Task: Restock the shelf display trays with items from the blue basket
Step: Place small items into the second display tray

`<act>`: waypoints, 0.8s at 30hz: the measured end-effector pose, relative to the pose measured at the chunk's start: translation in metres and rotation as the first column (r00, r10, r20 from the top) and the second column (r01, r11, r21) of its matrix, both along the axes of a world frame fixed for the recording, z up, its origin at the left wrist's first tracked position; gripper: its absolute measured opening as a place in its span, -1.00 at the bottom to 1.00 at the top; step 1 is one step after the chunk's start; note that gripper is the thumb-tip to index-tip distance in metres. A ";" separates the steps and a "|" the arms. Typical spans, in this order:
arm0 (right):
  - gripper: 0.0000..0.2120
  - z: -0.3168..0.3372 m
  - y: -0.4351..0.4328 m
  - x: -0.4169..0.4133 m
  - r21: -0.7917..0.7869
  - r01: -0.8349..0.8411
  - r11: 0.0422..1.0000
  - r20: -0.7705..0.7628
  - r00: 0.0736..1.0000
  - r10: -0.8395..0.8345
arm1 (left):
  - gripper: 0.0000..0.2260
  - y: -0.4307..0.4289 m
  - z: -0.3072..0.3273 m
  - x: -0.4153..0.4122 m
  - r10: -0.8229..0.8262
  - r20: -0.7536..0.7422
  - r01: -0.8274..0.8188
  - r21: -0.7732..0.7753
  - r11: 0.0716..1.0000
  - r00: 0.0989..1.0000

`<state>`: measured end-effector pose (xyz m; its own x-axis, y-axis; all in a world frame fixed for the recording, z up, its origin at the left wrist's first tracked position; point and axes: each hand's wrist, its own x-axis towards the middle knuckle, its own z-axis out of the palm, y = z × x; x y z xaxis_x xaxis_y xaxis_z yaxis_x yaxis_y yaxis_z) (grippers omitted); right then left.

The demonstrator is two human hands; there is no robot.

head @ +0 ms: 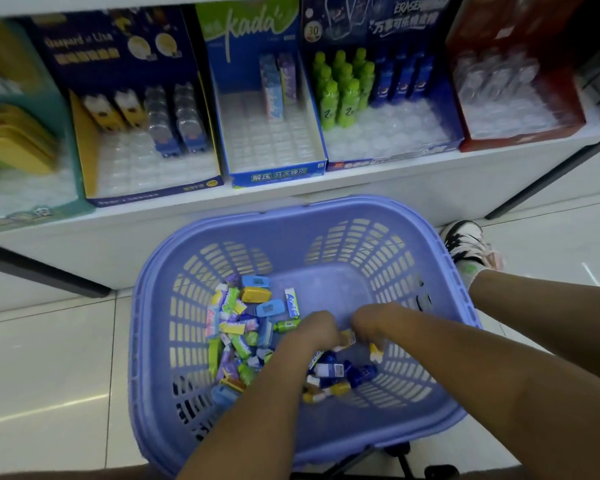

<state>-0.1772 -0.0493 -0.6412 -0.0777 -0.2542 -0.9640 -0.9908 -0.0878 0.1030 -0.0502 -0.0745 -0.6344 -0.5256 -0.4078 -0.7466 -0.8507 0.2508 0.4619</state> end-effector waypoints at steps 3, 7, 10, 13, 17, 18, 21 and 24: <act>-0.70 0.000 0.005 -0.001 -0.084 0.040 0.996 0.024 0.999 -0.038 | -0.73 -0.016 0.007 0.012 0.248 0.014 -0.245 0.218 0.945 0.969; -0.79 0.011 -0.002 0.004 0.028 0.108 0.994 -0.024 0.994 -0.108 | -0.83 -0.035 0.028 0.020 0.491 -0.056 -0.429 0.409 0.806 0.869; -0.77 0.033 -0.016 0.005 0.001 0.224 0.975 0.153 0.963 -0.221 | -0.91 -0.052 0.053 0.025 0.677 -0.132 -0.507 0.564 0.652 0.725; -0.78 0.066 -0.035 0.007 0.046 0.608 0.792 0.460 0.691 -0.557 | -0.93 -0.065 0.088 0.041 0.754 -0.206 -0.487 0.652 0.581 0.624; -0.88 0.117 -0.050 0.011 0.283 0.836 0.470 0.751 0.112 -0.651 | -0.93 -0.075 0.131 0.077 0.817 -0.376 -0.551 0.606 0.574 0.437; -0.82 0.130 -0.053 0.013 0.340 0.835 0.432 0.775 0.011 -0.631 | -0.94 -0.077 0.141 0.087 0.821 -0.430 -0.564 0.597 0.570 0.375; -0.85 0.166 -0.058 0.029 0.443 0.792 0.421 0.826 -0.178 -0.535 | -0.95 -0.083 0.169 0.112 0.822 -0.555 -0.559 0.644 0.523 0.130; -0.87 0.197 -0.064 0.054 0.504 0.759 0.413 0.839 -0.317 -0.441 | -0.93 -0.086 0.191 0.128 0.800 -0.588 -0.524 0.721 0.453 -0.118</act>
<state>-0.1233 -0.1135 -0.4445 0.3804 -0.8388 -0.3895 0.1892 0.4828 -0.8550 0.0776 -0.1609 -0.4436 -0.3543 -0.8989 -0.2577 0.3588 -0.3852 0.8502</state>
